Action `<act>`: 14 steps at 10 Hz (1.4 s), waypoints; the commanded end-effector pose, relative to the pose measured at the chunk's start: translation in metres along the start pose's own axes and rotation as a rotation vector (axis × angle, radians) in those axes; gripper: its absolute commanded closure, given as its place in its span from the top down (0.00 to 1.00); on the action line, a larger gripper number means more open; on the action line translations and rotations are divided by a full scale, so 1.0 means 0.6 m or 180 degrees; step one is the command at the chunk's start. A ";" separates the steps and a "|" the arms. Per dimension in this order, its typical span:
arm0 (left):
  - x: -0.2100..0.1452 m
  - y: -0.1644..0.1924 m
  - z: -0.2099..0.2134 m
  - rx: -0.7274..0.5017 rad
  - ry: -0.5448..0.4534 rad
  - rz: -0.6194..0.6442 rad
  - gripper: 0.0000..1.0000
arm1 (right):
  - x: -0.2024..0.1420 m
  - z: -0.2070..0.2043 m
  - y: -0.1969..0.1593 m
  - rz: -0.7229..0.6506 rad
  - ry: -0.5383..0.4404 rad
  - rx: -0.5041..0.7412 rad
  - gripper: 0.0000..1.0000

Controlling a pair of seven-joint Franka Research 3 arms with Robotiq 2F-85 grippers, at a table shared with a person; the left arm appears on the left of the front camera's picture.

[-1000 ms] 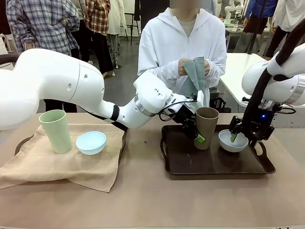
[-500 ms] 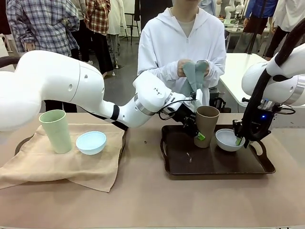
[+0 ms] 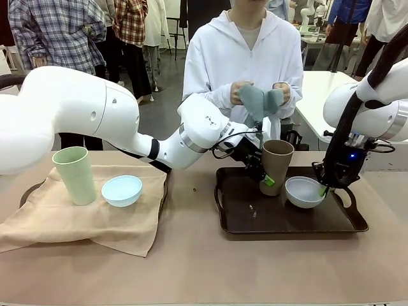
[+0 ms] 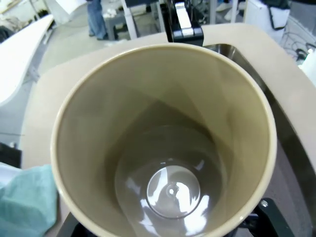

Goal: Set up a tray with a mat and arrange the tableware.
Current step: Pick up the Picnic Bowl and Reusable plastic cup from the Handle tray in front of the human's position and hold them in the air.

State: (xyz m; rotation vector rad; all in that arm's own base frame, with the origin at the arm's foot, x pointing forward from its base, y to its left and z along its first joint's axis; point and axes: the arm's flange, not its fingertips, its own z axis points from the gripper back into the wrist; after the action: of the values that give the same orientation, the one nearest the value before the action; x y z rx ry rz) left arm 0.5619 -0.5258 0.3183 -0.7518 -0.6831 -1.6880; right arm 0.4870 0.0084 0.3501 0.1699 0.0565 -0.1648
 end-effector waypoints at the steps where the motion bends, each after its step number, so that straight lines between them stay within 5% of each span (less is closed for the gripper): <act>1: 0.016 -0.030 0.046 0.0035 0.0097 0.0041 0.23 | -0.004 0.017 -0.002 0.0010 0.0026 0.0011 0.00; 5: 0.072 -0.133 0.176 0.0094 0.0255 0.0248 0.23 | -0.088 0.147 0.019 0.0317 -0.0025 -0.0055 0.00; 9: 0.164 -0.237 0.288 0.0505 0.0024 0.0234 0.23 | -0.184 0.293 0.048 0.0459 -0.0137 -0.0158 0.00; 12: 0.239 -0.289 0.305 0.0767 -0.0023 0.0126 0.23 | -0.247 0.388 0.072 0.0449 -0.0400 -0.0129 0.00; 14: 0.253 -0.298 0.309 0.0884 -0.0016 0.0126 0.23 | -0.238 0.405 0.080 0.0433 -0.0450 -0.0053 0.00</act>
State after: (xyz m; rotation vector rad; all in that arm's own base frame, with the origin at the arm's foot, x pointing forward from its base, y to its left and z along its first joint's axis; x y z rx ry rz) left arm 0.3878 -0.4444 0.5513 -0.5815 -0.8623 -1.5448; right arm 0.3541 0.0329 0.6128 0.1408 -0.1046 -0.0157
